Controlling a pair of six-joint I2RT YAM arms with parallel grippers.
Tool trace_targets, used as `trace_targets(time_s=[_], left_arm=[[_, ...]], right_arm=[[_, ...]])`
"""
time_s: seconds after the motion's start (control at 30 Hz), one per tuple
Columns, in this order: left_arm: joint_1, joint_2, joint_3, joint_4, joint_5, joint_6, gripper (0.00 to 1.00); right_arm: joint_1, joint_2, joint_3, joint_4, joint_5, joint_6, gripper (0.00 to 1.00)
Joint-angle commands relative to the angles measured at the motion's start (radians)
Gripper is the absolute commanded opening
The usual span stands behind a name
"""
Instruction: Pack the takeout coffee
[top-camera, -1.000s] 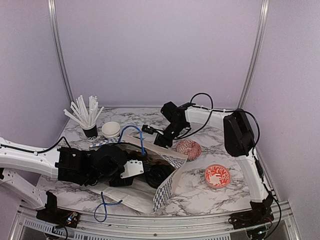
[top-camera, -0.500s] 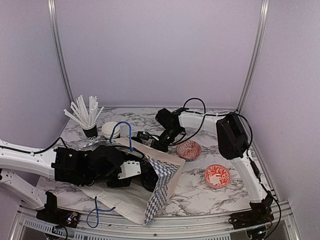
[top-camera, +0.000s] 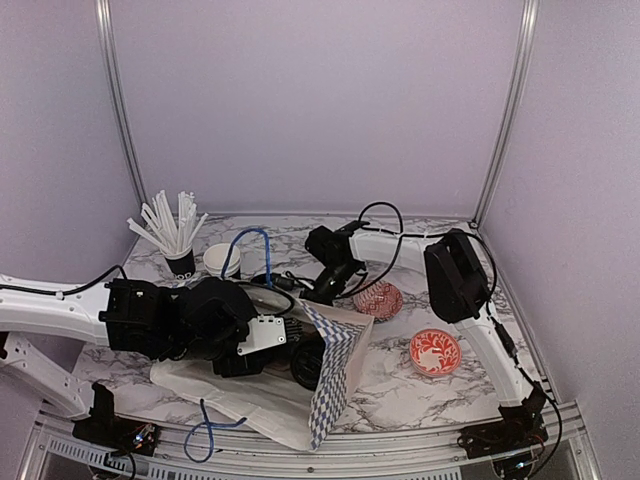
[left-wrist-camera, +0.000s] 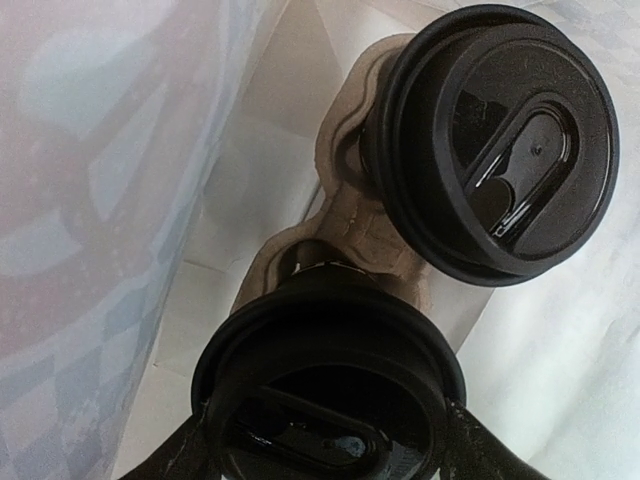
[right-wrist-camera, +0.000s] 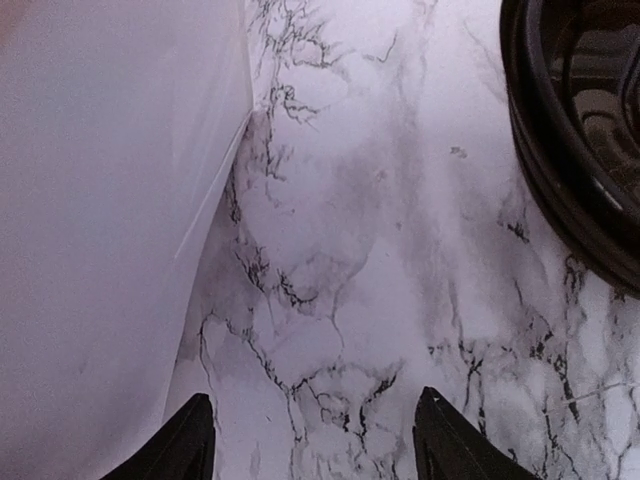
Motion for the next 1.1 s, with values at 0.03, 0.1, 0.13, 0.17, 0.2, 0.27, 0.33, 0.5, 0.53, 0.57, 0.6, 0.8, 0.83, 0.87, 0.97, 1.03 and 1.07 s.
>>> trace_targets(time_s=[0.03,0.1,0.13,0.17,0.2,0.27,0.33,0.5,0.53,0.57,0.6,0.8,0.83,0.87,0.97,1.03,1.07], left_arm=[[-0.001,0.032,0.021,-0.096,0.056,-0.035,0.47],[0.001,0.042,0.021,-0.095,0.062,-0.037,0.47],[0.002,0.046,0.021,-0.095,0.064,-0.037,0.47],[0.003,0.051,0.022,-0.095,0.065,-0.038,0.47],[0.004,0.058,0.022,-0.095,0.064,-0.038,0.47],[0.005,0.066,0.025,-0.095,0.055,-0.035,0.47],[0.005,0.068,0.033,-0.094,0.047,-0.032,0.47],[0.015,0.083,0.052,-0.091,0.045,-0.017,0.47],[0.017,0.092,0.056,-0.091,0.044,-0.014,0.47],[0.021,0.101,0.061,-0.091,0.043,-0.011,0.47],[0.025,0.115,0.066,-0.092,0.044,-0.009,0.47],[0.076,0.180,0.121,-0.101,0.086,-0.023,0.47],[0.083,0.191,0.131,-0.107,0.092,-0.021,0.47],[0.091,0.205,0.140,-0.113,0.099,-0.020,0.47],[0.109,0.250,0.168,-0.137,0.123,-0.010,0.47],[0.118,0.283,0.191,-0.153,0.138,-0.015,0.47],[0.123,0.299,0.205,-0.161,0.147,-0.019,0.47]], right_arm=[[-0.023,-0.020,0.038,0.034,0.106,0.038,0.68],[-0.044,-0.029,0.055,0.037,0.122,0.052,0.68],[-0.053,-0.033,0.065,0.035,0.134,0.056,0.69],[-0.064,-0.037,0.072,0.034,0.147,0.056,0.69],[-0.072,-0.044,0.079,0.032,0.161,0.056,0.69],[-0.085,-0.058,0.083,0.027,0.184,0.051,0.69],[-0.093,-0.071,0.086,0.019,0.207,0.046,0.70],[-0.105,-0.116,0.092,-0.009,0.256,0.029,0.70],[-0.105,-0.126,0.092,-0.015,0.263,0.027,0.70],[-0.107,-0.136,0.092,-0.024,0.271,0.024,0.70],[-0.109,-0.145,0.092,-0.032,0.275,0.021,0.70],[-0.118,-0.206,0.087,-0.089,0.288,0.000,0.70],[-0.121,-0.219,0.082,-0.093,0.285,-0.002,0.70],[-0.127,-0.234,0.075,-0.094,0.284,-0.005,0.70],[-0.153,-0.280,0.068,-0.089,0.259,-0.009,0.70],[-0.177,-0.303,0.073,-0.088,0.227,-0.009,0.70],[-0.188,-0.315,0.073,-0.088,0.209,-0.010,0.70]])
